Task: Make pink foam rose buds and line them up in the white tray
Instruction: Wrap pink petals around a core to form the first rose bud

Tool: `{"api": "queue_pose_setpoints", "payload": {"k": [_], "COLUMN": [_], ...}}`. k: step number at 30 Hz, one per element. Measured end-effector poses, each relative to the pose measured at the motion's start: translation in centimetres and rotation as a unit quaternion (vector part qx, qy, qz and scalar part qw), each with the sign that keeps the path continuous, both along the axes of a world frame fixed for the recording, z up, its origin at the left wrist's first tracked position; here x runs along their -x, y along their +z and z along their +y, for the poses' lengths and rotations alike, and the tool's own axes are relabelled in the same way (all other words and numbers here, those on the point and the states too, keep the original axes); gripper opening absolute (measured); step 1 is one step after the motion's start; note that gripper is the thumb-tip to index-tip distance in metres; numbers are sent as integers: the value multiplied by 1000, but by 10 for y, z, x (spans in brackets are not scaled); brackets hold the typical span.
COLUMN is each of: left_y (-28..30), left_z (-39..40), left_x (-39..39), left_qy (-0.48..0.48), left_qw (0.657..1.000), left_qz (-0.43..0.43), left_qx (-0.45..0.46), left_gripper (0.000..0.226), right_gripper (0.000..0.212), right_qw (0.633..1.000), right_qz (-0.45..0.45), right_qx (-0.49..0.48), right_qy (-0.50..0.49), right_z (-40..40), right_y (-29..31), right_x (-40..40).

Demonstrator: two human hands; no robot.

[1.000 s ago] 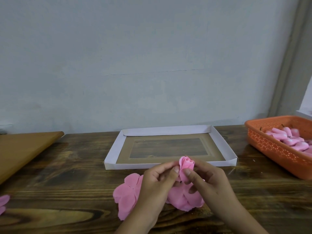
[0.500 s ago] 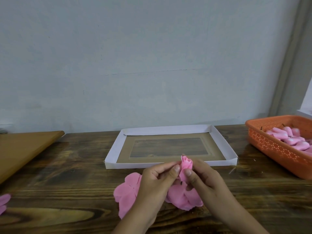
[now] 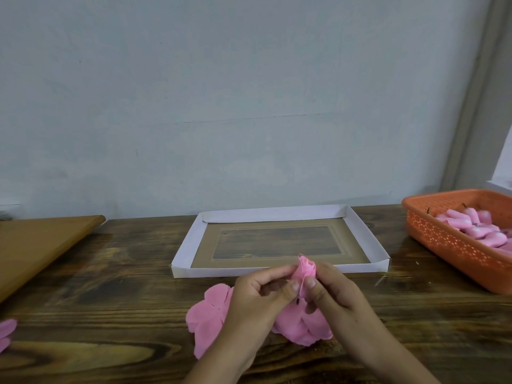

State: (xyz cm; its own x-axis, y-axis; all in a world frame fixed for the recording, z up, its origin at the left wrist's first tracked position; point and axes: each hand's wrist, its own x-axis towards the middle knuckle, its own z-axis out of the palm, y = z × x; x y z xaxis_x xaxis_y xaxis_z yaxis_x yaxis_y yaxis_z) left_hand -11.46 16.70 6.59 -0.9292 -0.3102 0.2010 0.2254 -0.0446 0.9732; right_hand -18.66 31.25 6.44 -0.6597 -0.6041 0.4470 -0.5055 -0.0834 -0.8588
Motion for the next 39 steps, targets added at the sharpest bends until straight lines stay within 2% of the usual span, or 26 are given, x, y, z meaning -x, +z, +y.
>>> {"api": "queue_pose_setpoints", "payload": {"k": [5, 9, 16, 19, 23, 28, 33, 39], "left_y": [-3, -6, -1, 1, -1, -1, -2, -3], "left_z": [-1, -3, -2, -1, -3, -3, -2, -2], "left_x": [1, 2, -2, -3, -2, -2, -2, 0], "left_qy": [24, 60, 25, 14, 21, 30, 43, 74], "left_qw": [999, 996, 993, 991, 985, 981, 984, 991], "left_qz": [5, -3, 9, 30, 40, 43, 33, 21], "left_qx": [27, 64, 116, 133, 167, 186, 169, 107], "left_gripper": [25, 5, 11, 21, 5, 17, 16, 23], "right_gripper": [23, 26, 22, 23, 27, 27, 27, 23], "right_qw": [1000, 1000, 999, 999, 1000, 999, 1000, 1000], "right_qz": [3, 15, 31, 19, 13, 18, 10, -31], "right_qx": [-2, -14, -24, -17, -10, -16, -18, 5], "right_qy": [-9, -13, -25, -20, -20, -21, -15, -3], "right_z": [-1, -1, 0, 0, 0, -1, 0, 0], "right_y": [-1, -2, -1, -2, -2, -2, -2, -1], "right_x": [0, 0, 1, 3, 3, 2, 1, 0]}}
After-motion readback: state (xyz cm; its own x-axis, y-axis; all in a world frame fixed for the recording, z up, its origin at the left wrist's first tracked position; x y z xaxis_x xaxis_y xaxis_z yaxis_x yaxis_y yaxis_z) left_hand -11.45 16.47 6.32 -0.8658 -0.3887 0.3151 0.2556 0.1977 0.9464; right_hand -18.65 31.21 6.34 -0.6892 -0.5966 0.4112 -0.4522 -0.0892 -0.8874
